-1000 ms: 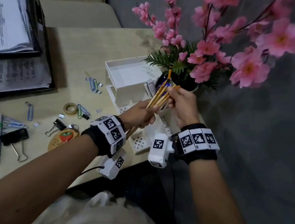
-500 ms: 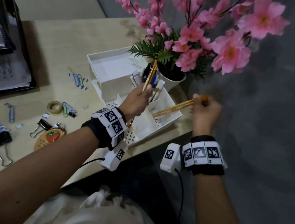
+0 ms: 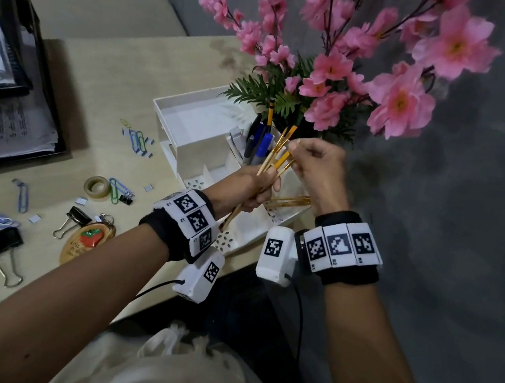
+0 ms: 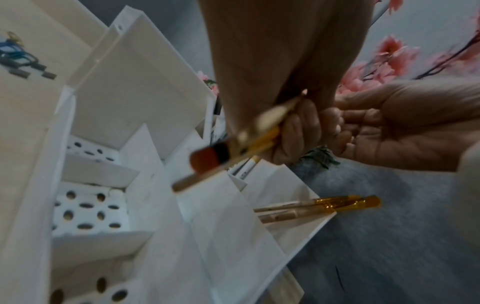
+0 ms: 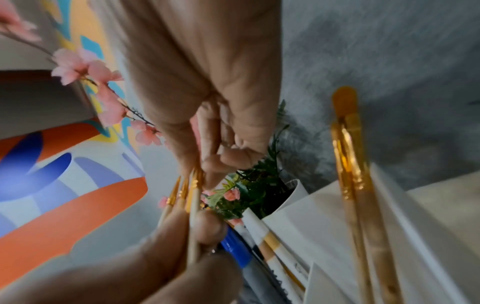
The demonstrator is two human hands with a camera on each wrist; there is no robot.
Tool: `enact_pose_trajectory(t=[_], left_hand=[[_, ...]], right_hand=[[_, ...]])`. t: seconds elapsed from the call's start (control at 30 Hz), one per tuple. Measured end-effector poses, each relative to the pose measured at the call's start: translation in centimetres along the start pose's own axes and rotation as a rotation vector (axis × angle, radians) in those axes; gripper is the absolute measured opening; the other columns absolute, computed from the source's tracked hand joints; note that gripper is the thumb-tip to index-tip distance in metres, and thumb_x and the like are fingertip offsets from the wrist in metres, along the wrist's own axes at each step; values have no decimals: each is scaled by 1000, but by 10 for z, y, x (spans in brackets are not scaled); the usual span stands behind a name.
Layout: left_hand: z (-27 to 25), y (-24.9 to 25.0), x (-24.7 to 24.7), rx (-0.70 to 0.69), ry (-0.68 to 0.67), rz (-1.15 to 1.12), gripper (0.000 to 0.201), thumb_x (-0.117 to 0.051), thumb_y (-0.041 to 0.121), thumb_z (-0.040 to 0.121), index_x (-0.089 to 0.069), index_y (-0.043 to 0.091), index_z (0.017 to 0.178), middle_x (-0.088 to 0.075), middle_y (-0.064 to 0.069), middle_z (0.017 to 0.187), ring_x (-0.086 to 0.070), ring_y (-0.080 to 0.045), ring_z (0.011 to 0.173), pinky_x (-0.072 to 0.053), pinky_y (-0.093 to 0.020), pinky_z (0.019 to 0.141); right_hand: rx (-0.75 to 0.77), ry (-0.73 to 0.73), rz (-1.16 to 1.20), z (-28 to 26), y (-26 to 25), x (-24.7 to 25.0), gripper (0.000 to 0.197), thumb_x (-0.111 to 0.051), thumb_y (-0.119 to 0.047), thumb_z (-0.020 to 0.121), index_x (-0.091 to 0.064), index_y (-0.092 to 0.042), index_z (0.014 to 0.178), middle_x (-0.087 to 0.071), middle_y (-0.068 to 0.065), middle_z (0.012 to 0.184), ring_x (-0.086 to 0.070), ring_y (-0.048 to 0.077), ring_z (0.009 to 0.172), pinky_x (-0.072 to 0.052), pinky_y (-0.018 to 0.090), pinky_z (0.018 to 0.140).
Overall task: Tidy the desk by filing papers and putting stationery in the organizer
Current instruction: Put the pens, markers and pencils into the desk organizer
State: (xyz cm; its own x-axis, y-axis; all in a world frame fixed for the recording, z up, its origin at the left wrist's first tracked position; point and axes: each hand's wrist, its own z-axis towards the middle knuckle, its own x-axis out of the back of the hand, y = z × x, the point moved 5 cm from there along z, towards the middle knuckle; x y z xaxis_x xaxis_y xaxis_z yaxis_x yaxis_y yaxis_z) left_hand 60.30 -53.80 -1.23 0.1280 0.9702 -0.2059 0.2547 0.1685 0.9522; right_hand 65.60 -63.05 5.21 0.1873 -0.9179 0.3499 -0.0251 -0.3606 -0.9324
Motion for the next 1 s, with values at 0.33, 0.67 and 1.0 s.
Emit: enact_pose_trajectory(t=[0.33,0.67,1.0], left_hand=[[12,23,-1,-159,146,565,26,-38,18,100,-45,19,75,-39,6,68,-42,-13,66,-35,-21,63],[35,44,-9,-239,372,1107,37,-31,29,101,-46,1,118,-44,-17,118,-48,-30,101,-39,-37,80],[26,57,8,-281,460,662,23,-27,28,102,-42,10,106,-53,-9,76,-52,-27,70,-41,-36,69]], right_hand=[[264,512,158,-2,-43,72,37,-59,-4,77,-53,-29,51,-53,-15,51,-49,-1,53,-42,24,58],[562,861,256,-56,-65,118,25,-54,-10,89,-50,-27,70,-51,-16,51,-51,-3,45,-48,20,51],[221,501,147,-30,-17,57,38,-55,0,87,-50,-30,65,-56,-13,53,-56,-3,51,-51,18,57]])
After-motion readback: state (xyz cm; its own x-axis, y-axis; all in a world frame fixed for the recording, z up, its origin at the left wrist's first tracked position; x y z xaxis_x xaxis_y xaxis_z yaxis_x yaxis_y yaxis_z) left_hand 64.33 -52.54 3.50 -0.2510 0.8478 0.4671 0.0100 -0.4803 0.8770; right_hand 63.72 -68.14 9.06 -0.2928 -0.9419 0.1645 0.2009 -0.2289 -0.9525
